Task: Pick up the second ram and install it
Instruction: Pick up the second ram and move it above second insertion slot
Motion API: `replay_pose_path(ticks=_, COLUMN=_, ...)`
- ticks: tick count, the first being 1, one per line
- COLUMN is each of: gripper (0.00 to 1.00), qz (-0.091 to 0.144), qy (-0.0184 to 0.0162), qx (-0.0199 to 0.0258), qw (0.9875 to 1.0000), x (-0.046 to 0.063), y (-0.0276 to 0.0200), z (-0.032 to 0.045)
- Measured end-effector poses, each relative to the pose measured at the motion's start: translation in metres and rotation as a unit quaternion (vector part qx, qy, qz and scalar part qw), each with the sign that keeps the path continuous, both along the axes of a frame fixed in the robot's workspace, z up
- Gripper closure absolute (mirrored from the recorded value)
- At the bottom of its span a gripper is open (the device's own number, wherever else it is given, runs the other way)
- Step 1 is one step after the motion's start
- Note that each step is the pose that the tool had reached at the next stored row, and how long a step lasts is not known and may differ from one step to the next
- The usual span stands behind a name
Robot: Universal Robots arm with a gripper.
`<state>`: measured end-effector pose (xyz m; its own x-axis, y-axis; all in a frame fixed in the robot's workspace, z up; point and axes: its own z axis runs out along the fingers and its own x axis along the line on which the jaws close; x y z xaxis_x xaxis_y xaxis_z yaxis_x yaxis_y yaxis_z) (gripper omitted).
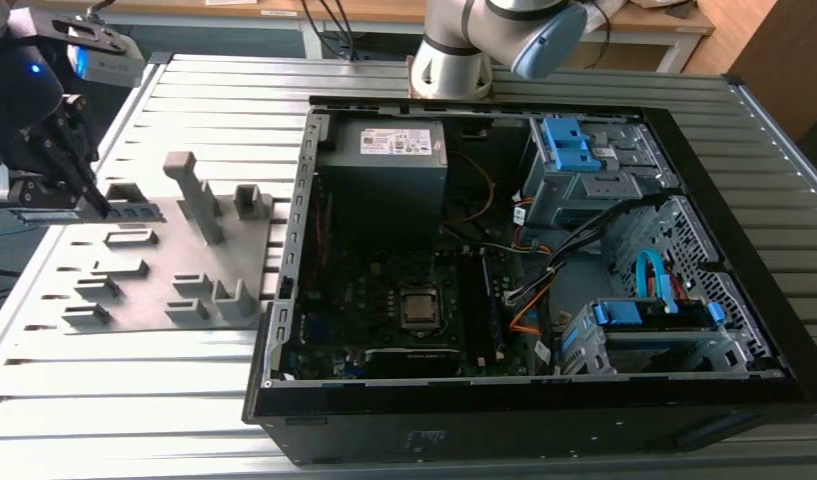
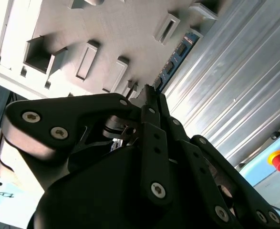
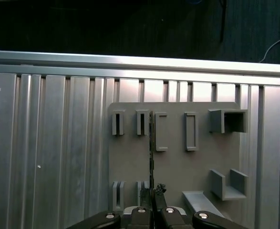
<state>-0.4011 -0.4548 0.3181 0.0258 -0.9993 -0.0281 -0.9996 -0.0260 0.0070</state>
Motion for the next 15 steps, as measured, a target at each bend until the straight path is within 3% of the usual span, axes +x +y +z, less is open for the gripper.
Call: replay_pose_path(ticks=15, gripper=0.86, qz=0.0, qy=0.0, qx=0.0001, qw=1.0, x=0.0, y=0.0, z=0.0271)
